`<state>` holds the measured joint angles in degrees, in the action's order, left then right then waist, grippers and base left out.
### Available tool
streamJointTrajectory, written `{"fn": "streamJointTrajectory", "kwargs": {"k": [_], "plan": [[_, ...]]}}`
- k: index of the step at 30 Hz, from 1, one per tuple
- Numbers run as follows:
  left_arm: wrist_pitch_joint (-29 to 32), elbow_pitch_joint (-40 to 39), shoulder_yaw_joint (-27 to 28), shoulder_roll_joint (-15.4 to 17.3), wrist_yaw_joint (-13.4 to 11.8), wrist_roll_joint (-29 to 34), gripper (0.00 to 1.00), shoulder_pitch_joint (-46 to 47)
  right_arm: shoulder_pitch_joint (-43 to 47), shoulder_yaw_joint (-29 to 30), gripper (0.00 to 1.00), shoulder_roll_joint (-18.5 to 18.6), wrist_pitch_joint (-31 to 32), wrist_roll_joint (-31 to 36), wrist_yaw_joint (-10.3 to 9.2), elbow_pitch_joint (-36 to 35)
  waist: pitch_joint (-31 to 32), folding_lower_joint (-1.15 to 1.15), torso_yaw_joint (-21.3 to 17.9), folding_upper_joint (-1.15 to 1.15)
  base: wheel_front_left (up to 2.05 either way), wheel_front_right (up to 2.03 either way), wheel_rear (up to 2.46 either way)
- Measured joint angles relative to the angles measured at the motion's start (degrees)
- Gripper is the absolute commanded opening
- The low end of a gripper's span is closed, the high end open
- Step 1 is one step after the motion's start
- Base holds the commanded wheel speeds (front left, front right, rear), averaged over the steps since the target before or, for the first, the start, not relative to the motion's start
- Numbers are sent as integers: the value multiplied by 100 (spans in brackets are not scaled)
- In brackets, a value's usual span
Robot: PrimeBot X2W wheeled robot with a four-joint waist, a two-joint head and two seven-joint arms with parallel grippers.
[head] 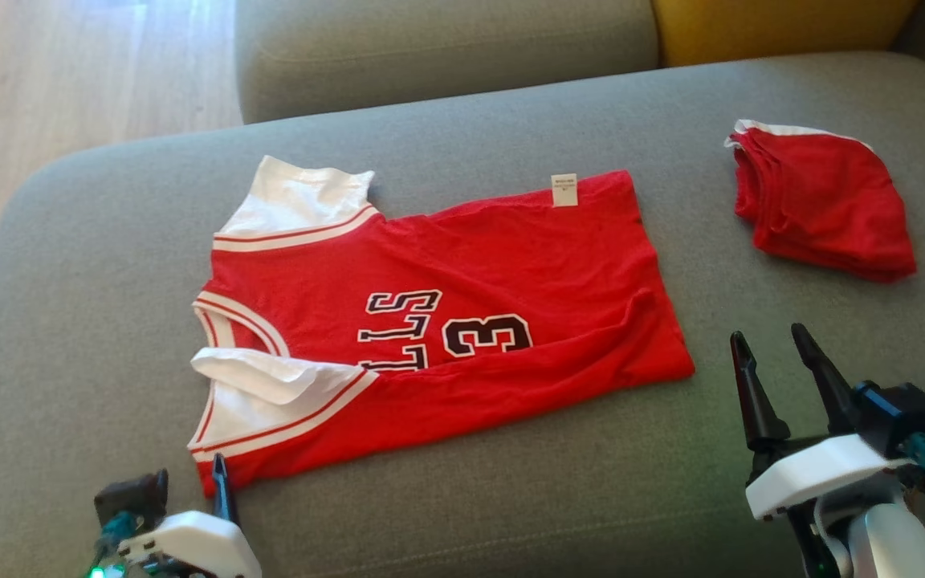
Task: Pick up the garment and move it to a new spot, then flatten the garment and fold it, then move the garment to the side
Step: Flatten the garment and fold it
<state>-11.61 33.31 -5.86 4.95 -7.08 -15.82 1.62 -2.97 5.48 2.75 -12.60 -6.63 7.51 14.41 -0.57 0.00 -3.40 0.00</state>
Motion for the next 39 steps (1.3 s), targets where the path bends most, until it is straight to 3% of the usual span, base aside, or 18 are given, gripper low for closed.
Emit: {"fn": "streamJointTrajectory", "kwargs": {"k": [13,14,15,16,21,27,31,35,39], "plan": [[40,812,-46,-48,32,-75,100,388,-41,78,100,-1,0,0,0,-25,-132,0,-79,0,0,0,0],[40,859,-54,-48,74,-109,79,417,-50,78,100,-1,0,0,0,-24,-133,0,-69,0,0,0,0],[41,914,-63,-48,134,-130,31,454,-63,74,100,-1,0,0,0,-21,-133,0,-58,0,0,0,0],[41,954,-77,-48,192,-158,0,488,-85,63,100,-2,0,0,0,-14,-133,0,-47,0,0,0,0],[-1,1059,-111,-53,357,-244,0,615,-135,-14,100,-3,100,-155,0,103,-130,0,3,0,0,0,0],[-205,728,-73,-35,353,-244,0,616,-154,-190,100,-2,442,-1196,0,603,-98,0,101,0,0,0,0],[-220,294,-89,-30,302,-132,0,604,-350,-232,100,-13,638,-1934,0,1338,-81,0,213,0,0,0,0],[-261,-42,-179,-27,303,-22,0,524,-714,-14,100,-15,604,-1884,0,2301,-81,0,348,0,0,0,0],[-261,-224,-274,-33,304,58,0,442,-1212,-22,100,-12,466,-2282,0,3203,-110,0,452,0,0,0,0]]}}
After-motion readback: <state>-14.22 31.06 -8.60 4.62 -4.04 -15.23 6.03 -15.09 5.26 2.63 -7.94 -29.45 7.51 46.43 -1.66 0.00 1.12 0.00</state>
